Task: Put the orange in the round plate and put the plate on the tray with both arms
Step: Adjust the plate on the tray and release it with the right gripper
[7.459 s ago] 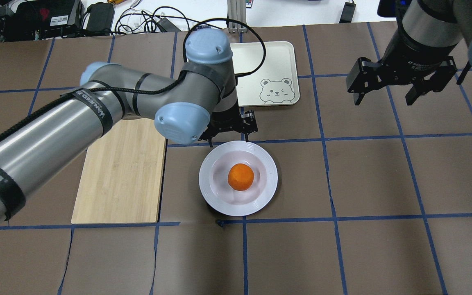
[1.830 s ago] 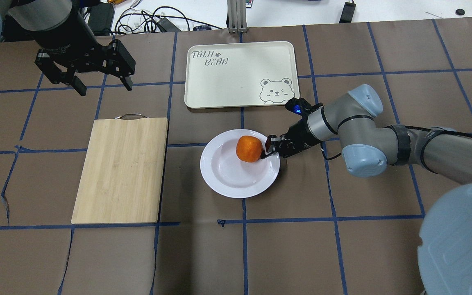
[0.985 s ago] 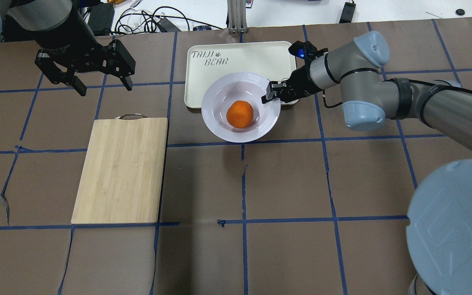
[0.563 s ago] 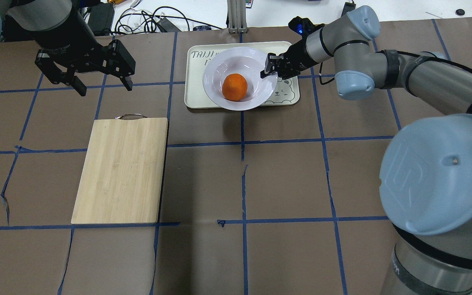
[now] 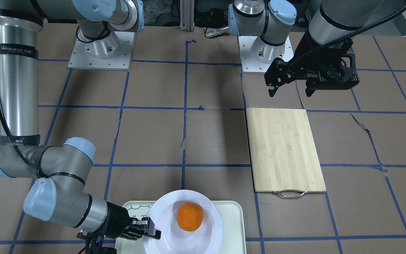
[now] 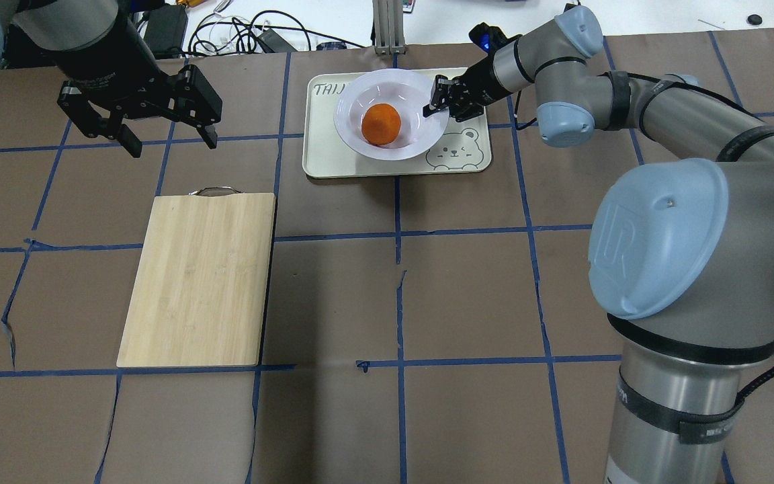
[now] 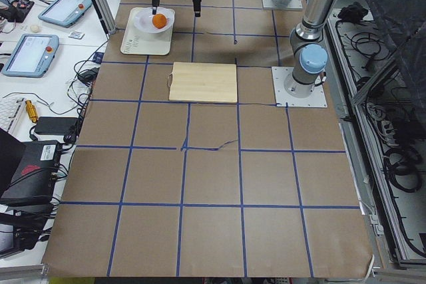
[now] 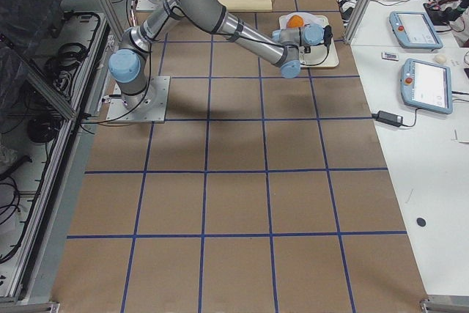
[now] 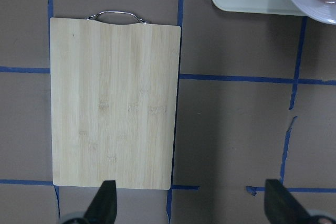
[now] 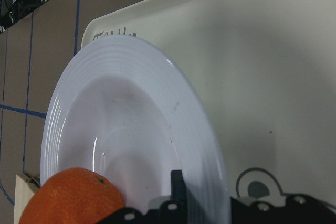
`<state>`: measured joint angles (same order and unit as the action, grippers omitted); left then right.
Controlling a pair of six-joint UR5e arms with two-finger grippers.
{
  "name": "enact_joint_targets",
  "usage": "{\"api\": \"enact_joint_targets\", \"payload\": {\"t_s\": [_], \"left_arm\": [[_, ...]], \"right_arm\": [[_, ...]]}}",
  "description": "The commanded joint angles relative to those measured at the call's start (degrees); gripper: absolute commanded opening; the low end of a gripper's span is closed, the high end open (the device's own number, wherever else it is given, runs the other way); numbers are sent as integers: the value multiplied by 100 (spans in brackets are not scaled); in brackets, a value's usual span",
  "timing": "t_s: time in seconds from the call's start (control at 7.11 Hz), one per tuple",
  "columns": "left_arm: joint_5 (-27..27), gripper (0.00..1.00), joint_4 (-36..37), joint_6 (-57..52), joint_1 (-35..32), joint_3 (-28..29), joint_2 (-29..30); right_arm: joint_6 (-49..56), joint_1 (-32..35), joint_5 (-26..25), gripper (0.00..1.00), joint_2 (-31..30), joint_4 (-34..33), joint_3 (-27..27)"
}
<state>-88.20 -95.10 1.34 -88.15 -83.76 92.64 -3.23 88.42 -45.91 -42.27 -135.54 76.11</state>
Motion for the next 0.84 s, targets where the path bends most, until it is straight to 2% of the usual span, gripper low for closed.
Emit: {"api": "enact_joint_targets", "payload": {"t_s": [0.0,0.7], "left_arm": [[4,100,0,6,0,0,0],[4,100,0,6,0,0,0]], "right_arm": [[-10,-9,-50,0,131,1,-70],[-133,-35,-270,0,298,1,-351]]}}
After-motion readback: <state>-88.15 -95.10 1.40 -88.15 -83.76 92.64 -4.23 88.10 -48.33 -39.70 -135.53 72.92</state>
